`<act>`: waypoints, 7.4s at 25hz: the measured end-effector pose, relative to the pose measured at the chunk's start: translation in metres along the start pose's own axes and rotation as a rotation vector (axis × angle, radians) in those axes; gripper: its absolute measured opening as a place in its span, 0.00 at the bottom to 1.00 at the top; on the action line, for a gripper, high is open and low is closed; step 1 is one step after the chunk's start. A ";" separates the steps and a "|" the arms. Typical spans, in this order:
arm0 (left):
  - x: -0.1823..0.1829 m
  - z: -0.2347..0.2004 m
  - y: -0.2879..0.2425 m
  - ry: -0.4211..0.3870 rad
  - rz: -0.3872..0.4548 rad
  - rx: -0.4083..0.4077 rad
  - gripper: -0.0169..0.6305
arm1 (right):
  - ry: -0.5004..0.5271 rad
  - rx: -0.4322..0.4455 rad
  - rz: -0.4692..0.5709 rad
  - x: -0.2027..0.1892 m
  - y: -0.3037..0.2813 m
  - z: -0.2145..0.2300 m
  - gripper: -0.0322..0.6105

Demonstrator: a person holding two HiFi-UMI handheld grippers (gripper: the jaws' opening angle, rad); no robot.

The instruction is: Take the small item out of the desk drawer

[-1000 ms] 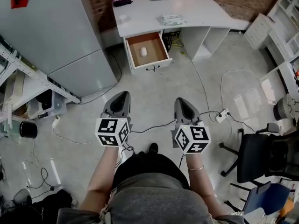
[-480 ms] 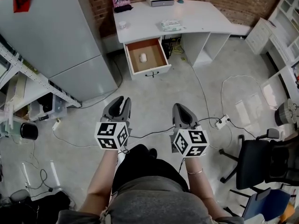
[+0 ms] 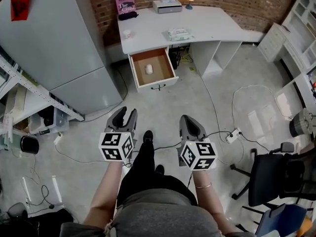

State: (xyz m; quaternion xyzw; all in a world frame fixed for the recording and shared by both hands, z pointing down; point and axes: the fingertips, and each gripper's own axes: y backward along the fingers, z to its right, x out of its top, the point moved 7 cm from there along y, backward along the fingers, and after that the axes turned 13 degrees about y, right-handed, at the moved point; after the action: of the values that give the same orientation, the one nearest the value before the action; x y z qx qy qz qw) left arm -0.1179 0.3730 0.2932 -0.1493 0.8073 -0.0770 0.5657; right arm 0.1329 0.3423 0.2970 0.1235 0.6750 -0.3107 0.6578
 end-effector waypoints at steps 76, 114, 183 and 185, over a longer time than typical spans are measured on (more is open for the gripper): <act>0.021 -0.139 -0.456 0.039 -0.406 0.157 0.36 | -0.197 0.053 -0.272 -0.017 -0.401 0.163 0.06; -0.113 -0.201 -0.577 -0.106 -0.789 0.328 0.36 | -0.388 -0.057 -0.346 -0.108 -0.418 0.223 0.06; -0.072 -0.155 -0.549 -0.192 -0.721 0.181 0.34 | -0.316 -0.055 -0.338 -0.063 -0.425 0.221 0.06; -0.065 -0.151 -0.544 -0.202 -0.706 0.168 0.34 | -0.307 -0.053 -0.331 -0.057 -0.424 0.219 0.06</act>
State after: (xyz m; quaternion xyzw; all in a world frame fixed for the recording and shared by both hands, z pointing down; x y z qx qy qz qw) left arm -0.1552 -0.1257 0.5629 -0.3783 0.6372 -0.3184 0.5912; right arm 0.0726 -0.1003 0.4739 -0.0552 0.5861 -0.4116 0.6957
